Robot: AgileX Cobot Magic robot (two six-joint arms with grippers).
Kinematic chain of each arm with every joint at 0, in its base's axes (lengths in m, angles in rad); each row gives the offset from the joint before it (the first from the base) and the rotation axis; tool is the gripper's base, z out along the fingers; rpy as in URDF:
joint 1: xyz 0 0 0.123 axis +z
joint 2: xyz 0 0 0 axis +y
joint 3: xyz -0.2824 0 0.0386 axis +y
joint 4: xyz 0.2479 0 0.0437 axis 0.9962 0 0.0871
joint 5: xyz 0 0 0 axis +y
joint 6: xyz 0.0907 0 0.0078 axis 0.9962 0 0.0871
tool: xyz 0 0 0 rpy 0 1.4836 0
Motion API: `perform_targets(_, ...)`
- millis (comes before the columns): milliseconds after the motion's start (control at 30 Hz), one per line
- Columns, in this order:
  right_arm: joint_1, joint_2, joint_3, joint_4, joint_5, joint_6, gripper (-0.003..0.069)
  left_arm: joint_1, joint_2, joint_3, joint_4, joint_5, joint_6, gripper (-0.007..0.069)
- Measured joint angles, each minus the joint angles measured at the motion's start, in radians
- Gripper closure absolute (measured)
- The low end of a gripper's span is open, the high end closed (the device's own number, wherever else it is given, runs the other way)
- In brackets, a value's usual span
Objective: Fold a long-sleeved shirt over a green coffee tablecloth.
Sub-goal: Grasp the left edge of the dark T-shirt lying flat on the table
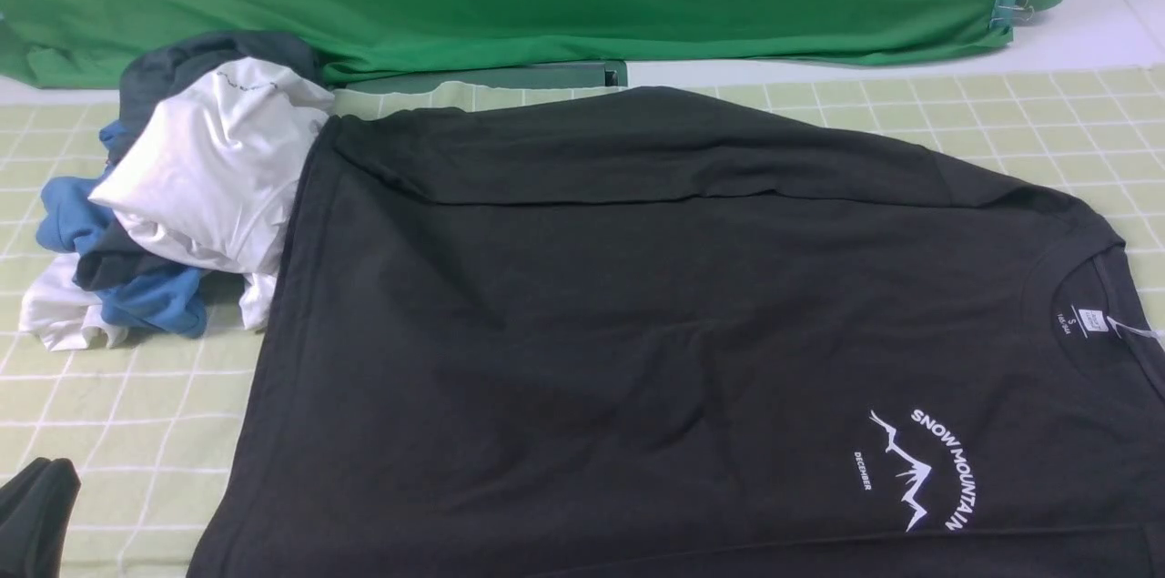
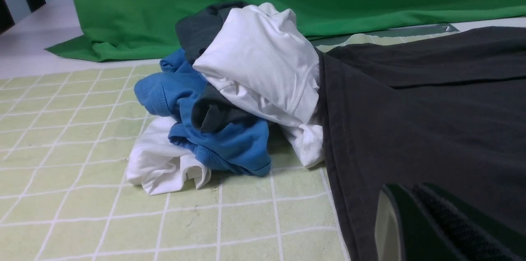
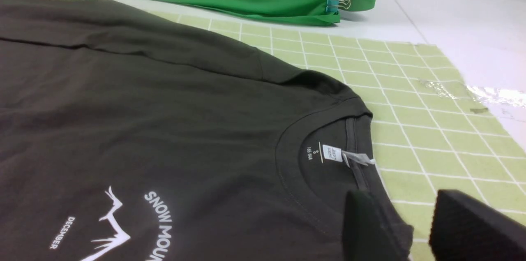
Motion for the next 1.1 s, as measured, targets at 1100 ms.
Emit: perform_targets(1100,0.0,0.0,0.006,0.228,-0.454,0.451,0.0418,0.0,0.281,-0.566,-0.084,0.118,-0.516,0.0607)
